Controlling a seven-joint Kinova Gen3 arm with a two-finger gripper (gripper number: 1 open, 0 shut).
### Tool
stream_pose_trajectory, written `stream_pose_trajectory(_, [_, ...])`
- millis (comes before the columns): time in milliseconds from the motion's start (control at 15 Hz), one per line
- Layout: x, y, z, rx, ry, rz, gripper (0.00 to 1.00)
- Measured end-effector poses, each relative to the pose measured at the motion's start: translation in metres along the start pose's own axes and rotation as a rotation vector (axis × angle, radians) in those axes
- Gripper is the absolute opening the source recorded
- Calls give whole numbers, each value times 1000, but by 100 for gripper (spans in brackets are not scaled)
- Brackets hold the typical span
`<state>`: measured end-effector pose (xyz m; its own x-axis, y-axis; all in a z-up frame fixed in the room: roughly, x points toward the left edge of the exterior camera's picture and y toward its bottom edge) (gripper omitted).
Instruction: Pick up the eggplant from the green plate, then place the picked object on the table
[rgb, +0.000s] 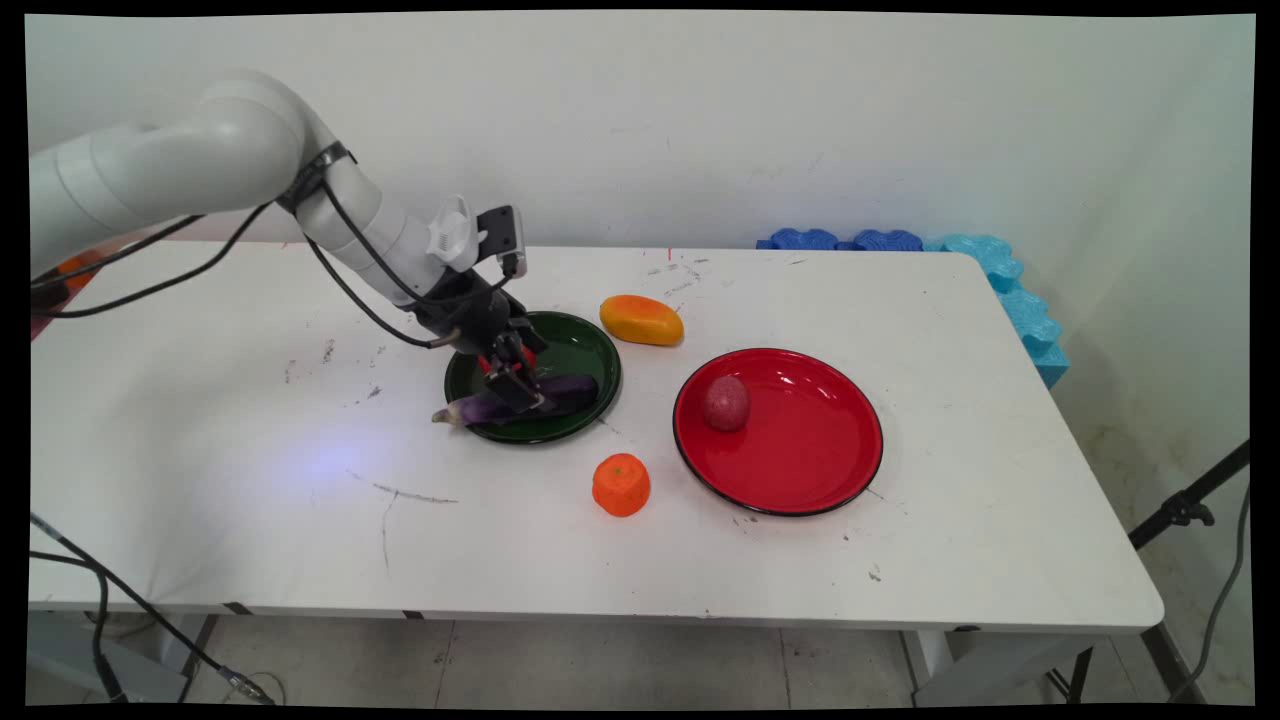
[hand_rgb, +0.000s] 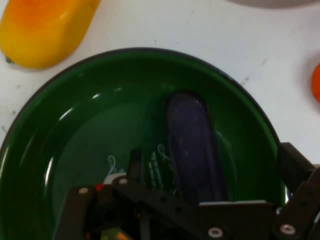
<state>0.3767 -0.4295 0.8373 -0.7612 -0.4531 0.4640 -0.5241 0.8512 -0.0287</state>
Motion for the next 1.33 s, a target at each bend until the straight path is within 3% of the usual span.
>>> stream_pose_trajectory(733, [2, -3, 22, -37, 8, 11, 100])
stream_pose_trajectory(800, [2, -4, 23, -38, 7, 11, 0])
stream_pose_trajectory(1333, [0, -4, 29, -49, 0, 30, 0])
